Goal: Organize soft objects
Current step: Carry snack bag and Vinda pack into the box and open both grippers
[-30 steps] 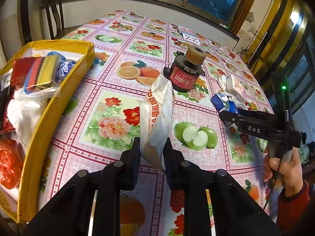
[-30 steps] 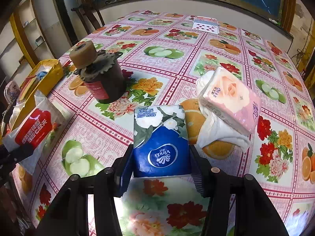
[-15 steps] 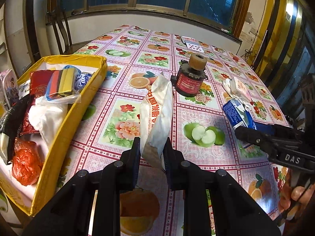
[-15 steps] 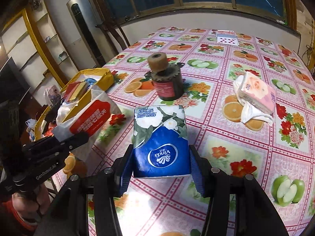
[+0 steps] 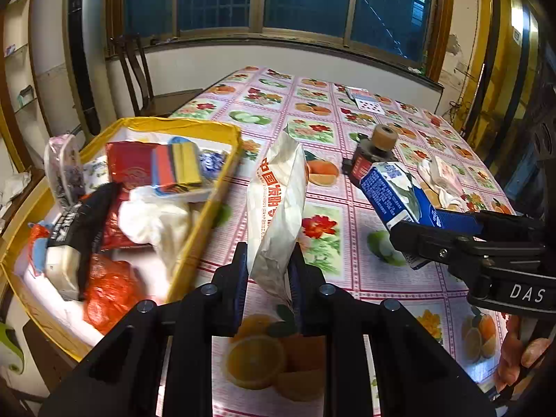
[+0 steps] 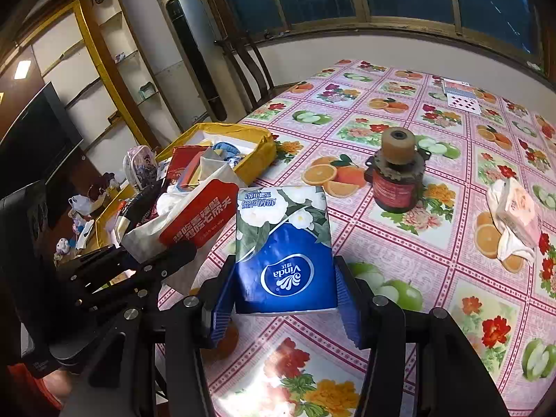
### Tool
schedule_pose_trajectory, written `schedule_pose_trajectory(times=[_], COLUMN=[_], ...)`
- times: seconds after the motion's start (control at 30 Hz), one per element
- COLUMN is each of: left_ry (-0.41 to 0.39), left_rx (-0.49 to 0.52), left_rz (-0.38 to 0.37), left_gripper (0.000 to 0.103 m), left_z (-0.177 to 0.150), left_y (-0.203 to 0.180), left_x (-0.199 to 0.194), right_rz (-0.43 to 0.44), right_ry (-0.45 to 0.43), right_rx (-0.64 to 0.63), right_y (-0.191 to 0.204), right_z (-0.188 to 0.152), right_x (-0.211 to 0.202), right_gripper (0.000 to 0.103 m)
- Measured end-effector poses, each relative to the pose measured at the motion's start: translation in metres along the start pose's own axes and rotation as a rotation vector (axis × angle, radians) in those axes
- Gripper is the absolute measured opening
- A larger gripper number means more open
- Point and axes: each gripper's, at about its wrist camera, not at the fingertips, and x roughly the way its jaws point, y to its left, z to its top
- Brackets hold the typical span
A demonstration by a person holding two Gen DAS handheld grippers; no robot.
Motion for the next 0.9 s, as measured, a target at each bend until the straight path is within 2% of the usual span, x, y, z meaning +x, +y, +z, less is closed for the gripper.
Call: schedule_pose_trajectory(times=[0.27,0.43,0.57,0.7,0.83,0.9], left_ry=[-0.067,-0.093,-0.073,-0.059,0.026,0.062], left_rx=[-0.021,-0.072,-0.130,-0.133,-0.180,-0.196], left_rz=[0.062,0.082,0.054,0.075,0.009,0.014], left_gripper=[0.019,0.019,0.019,0.019,0.019,0.019], left_z=[0.014,0.033,0.049,0.063,0.070,0.071], left_y=[0.033,0.071,0.109,0.137,0.163,0.170], left_x=[-0.013,-0.019,-0.016,-0.006,0.023,0.038], right_rz=[0.042,0.071,0.086,0.089,0.114,0.109], right_ry=[-0.003,-0.010,-0.014,0.009,0.046,0.057], right_rx=[-0.054,-0.089,-0.096,-0.100,-0.097,-0.108], right_y=[0.040,0.068,0.090,0.109,0.127,0.137], right_z=[0.029,0.051,0.067,0.084,0.101,0.106], right_x=[0.017,0.033,0.049,0.076,0.108,0.122], right_gripper=[0.054,0.054,0.054,0.054,0.054,0.054])
